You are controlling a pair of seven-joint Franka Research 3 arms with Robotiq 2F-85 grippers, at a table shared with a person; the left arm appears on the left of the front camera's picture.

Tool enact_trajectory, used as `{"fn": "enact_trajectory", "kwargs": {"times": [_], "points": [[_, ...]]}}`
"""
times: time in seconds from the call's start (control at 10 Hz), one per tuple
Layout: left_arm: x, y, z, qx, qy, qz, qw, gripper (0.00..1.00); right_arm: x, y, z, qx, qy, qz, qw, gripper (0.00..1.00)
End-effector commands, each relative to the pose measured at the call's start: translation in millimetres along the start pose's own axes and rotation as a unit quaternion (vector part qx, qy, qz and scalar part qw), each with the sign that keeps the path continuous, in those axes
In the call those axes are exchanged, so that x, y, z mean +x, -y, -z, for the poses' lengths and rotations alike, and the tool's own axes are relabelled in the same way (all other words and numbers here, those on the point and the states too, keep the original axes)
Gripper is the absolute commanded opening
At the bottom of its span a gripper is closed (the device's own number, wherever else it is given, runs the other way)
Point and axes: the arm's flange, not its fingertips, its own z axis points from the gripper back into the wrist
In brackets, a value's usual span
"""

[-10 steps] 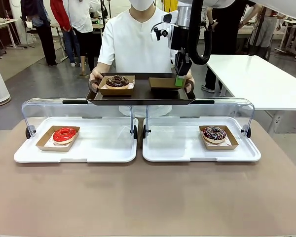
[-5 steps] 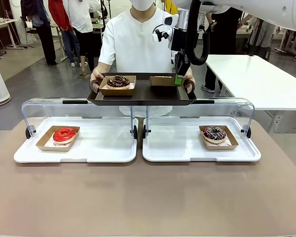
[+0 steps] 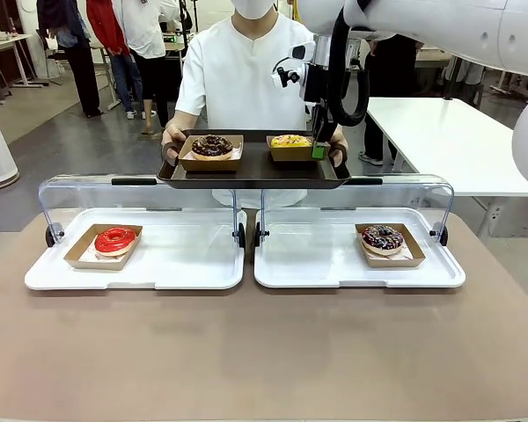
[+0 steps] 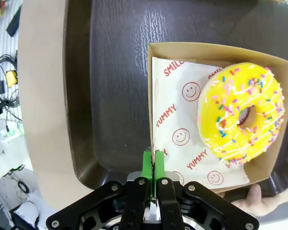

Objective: Provide the desired donut to the person.
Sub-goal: Place the picked Paper togo box onto the Handle tray extended by the person.

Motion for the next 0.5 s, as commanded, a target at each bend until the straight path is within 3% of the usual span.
{"fn": "enact_trajectory", "kwargs": {"times": [0.0,0.2,0.3,0.4], "points": [[0.3,0.4,-1.3,0.004,0.000,0.000,1.000,1.00,4.3,12.4,0.4,0.001,-0.016,0.011,1.000,0.02],[0.3,0.4,-1.3,0.004,0.000,0.000,1.000,1.00,5.0,14.7,7.9,0.003,-0.018,0.007,1.000,0.02],[0.3,0.4,-1.3,0.004,0.000,0.000,1.000,1.00,5.5,14.8,9.1,0.005,-0.013,0.002,1.000,0.40],[0.3,0.4,-1.3,0.004,0.000,0.000,1.000,1.00,5.9,14.1,8.3,0.007,-0.008,0.000,1.000,0.61]]}}
